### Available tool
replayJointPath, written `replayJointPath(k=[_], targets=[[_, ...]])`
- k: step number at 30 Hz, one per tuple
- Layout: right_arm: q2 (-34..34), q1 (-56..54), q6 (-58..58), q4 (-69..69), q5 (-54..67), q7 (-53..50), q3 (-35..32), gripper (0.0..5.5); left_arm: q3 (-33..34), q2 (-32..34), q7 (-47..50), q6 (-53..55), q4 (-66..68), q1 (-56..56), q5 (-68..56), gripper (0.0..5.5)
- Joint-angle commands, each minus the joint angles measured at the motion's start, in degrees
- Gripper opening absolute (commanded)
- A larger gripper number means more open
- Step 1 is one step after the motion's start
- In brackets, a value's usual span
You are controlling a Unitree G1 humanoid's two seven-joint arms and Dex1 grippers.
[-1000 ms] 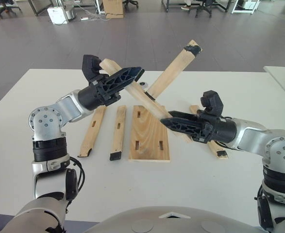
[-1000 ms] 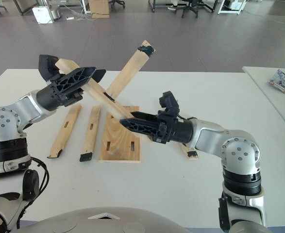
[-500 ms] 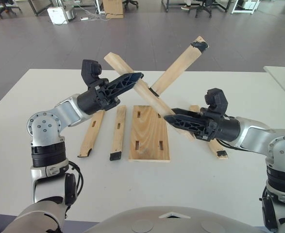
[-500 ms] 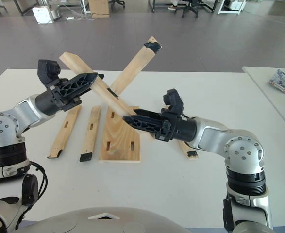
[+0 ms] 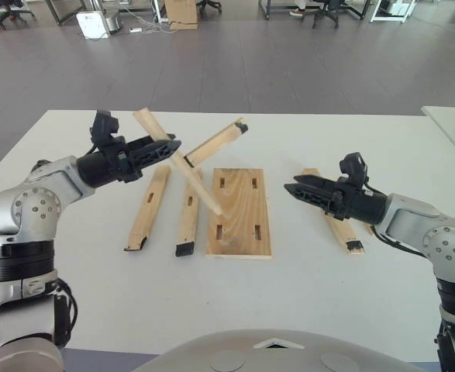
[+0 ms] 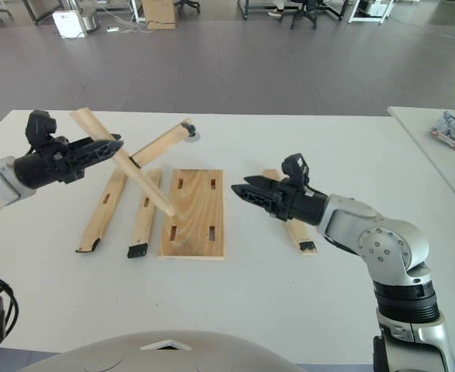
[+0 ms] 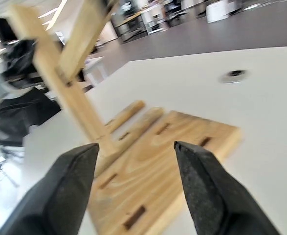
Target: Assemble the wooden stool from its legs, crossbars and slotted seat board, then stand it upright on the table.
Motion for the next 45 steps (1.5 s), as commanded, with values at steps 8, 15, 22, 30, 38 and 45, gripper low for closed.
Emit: replayJointPath(k=[8, 15, 22, 30, 38, 45], targets=[[0.19, -0.67, -1.57, 2.69, -5.47, 1.69, -3.19, 2.89, 0.41, -0.78, -23.39, -19.06, 1.43, 4.49, 5.09, 2.1], [1.64, -1.15, -2.11, 3.63, -8.62, 0.59, -3.77, 2.89, -1.39, -3.17, -25.47, -25.67, 1.9, 4.17, 8.69, 2.1], [2.3, -3.32, -1.83, 5.44, -10.35, 1.42, -3.54, 2.89, -1.17, -4.75, -22.35, -25.83, -4.95, 9.18, 8.27, 2.1], [2.39, -4.14, -1.61, 6.15, -11.04, 1.63, -3.73, 2.89, -5.14, -4.58, -25.49, -31.18, -4.27, 11.08, 12.99, 2.1], [3.29, -4.13, -1.5, 5.48, -11.21, 1.43, -3.89, 2.89, -9.21, -2.76, -29.54, -38.08, 1.51, 10.78, 19.13, 2.09], [4.13, -3.31, -1.35, 4.53, -10.99, 1.22, -3.93, 2.89, -15.42, -1.7, -27.07, -34.88, 2.01, 7.5, 21.37, 2.08]])
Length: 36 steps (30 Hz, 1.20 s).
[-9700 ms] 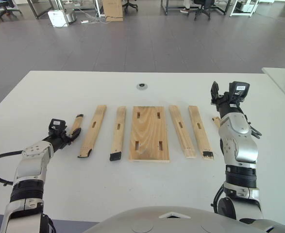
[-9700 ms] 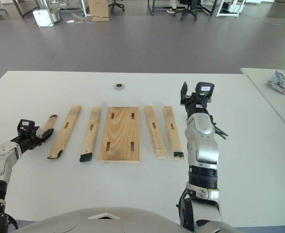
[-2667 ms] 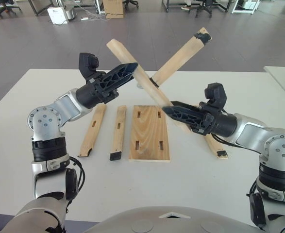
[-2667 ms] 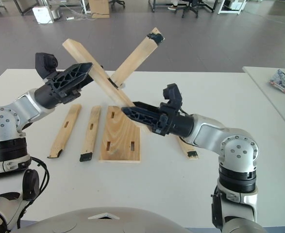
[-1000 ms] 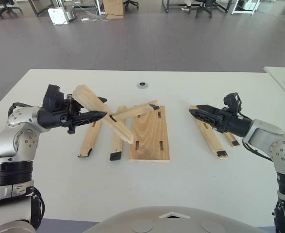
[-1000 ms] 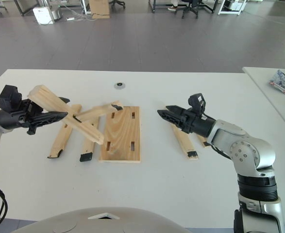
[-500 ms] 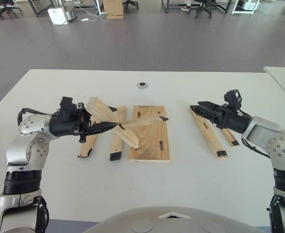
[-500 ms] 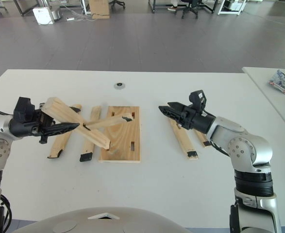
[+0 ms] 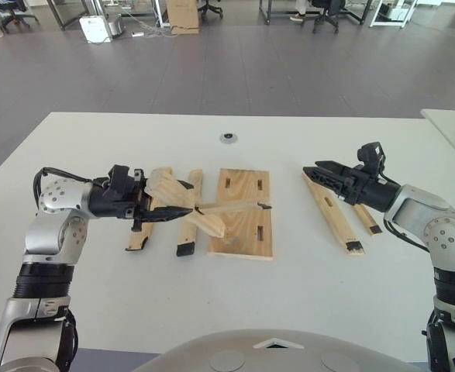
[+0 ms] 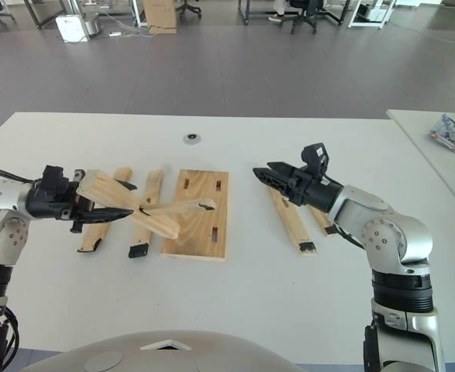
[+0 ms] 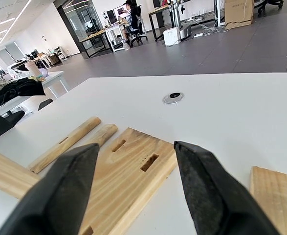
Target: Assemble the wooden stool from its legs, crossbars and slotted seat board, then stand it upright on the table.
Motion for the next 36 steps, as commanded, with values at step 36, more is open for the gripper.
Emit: replayJointPath(k=[36], targets=[[14.16, 0.34, -15.51, 13.67, -25.07, 5.38, 18.94, 2.89, -26.15, 1.76, 1.32, 17.69, -1.88, -14.54, 13.98, 2.07]])
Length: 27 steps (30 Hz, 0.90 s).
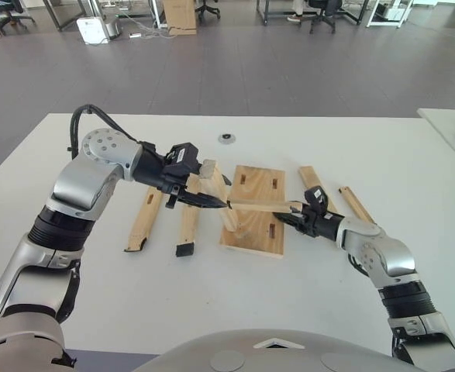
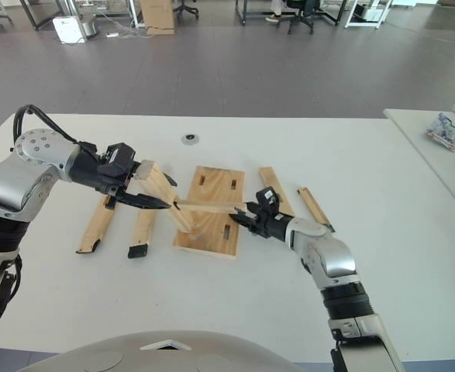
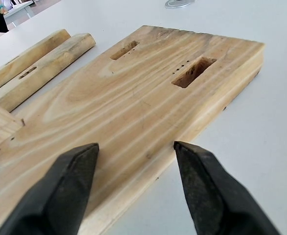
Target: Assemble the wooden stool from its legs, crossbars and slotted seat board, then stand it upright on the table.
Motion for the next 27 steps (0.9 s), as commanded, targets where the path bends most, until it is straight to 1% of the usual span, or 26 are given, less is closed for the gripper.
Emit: replayJointPath(k=[1, 6, 10, 12, 13, 16, 20, 21, 22, 24, 27], targets=[[3.0, -3.55, -0.54, 0.14, 0.68, 1.52, 0.63, 2.89, -8.43, -1.68, -2.89, 1.2, 3.38, 6.77, 3.9, 2.07], [3.54, -4.3, -0.37, -0.01, 0.9, 1.7, -0.39, 2.89, -13.28, -0.71, -3.91, 1.07, 4.93, 7.88, 7.38, 2.07], [4.64, -5.6, -0.91, 0.24, 0.86, 2.05, -0.01, 2.89, -16.72, 0.67, -5.96, 5.5, -0.44, 7.1, 5.59, 2.07], [5.54, -6.28, -1.17, 0.42, 0.77, 2.06, 0.42, 2.89, -17.19, 1.19, -6.22, 9.4, -3.43, 6.56, 2.63, 2.07], [6.13, -6.54, -1.3, 0.42, 0.74, 1.95, 0.62, 2.89, -17.4, 0.47, -6.05, 9.53, -2.18, 5.82, 2.8, 2.07], [7.47, -7.0, -1.34, 0.25, 0.87, 1.52, 0.74, 2.89, -17.69, -1.73, -5.76, 5.3, 6.39, 3.54, 7.04, 2.07], [7.31, -6.32, -1.25, 0.03, 0.7, 1.77, -0.14, 2.89, -17.14, 0.09, -3.02, 10.92, -0.02, 5.81, 3.02, 2.07], [7.4, -6.28, -1.17, 0.01, 0.53, 1.88, -0.27, 2.89, -16.92, 0.47, -2.98, 11.36, -0.9, 6.07, 2.37, 2.43], [7.54, -6.42, -1.1, 0.1, 0.37, 1.96, -0.32, 2.89, -16.46, 0.88, -3.03, 11.55, -1.94, 6.55, 1.6, 2.58], [7.82, -6.77, -1.03, 0.28, 0.15, 1.98, -0.53, 2.89, -15.76, 1.77, -2.8, 12.1, -4.2, 7.76, 0.16, 3.09], [8.15, -6.92, -1.26, 0.51, -0.08, 2.1, -0.95, 2.89, -13.07, 2.64, -0.63, 12.61, -7.23, 11.1, -1.31, 3.59]])
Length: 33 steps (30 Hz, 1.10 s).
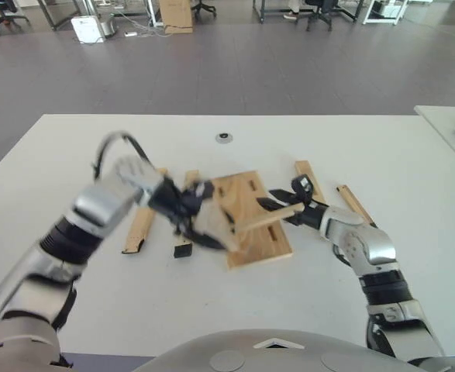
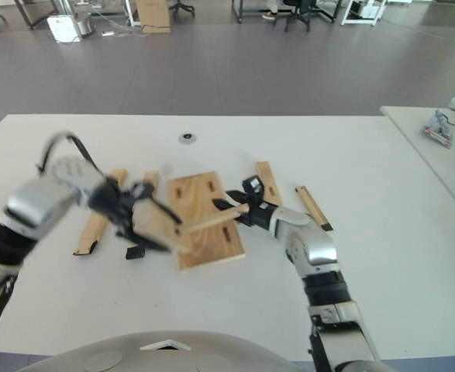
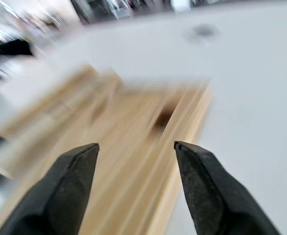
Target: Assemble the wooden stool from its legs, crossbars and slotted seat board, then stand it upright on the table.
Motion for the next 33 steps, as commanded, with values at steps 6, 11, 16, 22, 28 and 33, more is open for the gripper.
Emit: replayJointPath(k=[6, 11, 16, 22, 28, 33], targets=[[-0.35, 1.06, -0.04, -2.1, 0.01, 0.08, -0.88, 2.89, 12.19, 2.32, 7.28, -8.54, -0.91, 10.87, 2.45, 4.53], [-1.13, 2.36, 1.14, -4.4, 0.25, 0.09, -1.15, 2.89, 16.32, 3.47, 8.85, -11.67, -2.75, 15.05, 2.62, 5.37], [-1.41, 4.67, 1.7, -6.18, 0.21, -0.58, -1.88, 2.89, 24.42, 3.09, 25.84, -9.51, -1.7, 19.14, 10.24, 5.39], [-1.09, 5.33, 2.19, -7.14, 0.62, -1.36, -2.35, 2.89, 24.71, -1.24, 40.4, -5.21, -2.02, 24.41, 16.68, 5.39], [-0.7, 5.53, 2.31, -7.41, 0.89, -1.8, -2.5, 2.89, 22.77, -4.55, 46.88, -4.58, -0.44, 26.59, 21.64, 5.39], [-0.29, 5.78, 2.22, -7.72, 1.06, -2.69, -2.91, 2.89, 22.51, -6.07, 47.7, -3.59, 3.3, 27.31, 22.14, 5.18]])
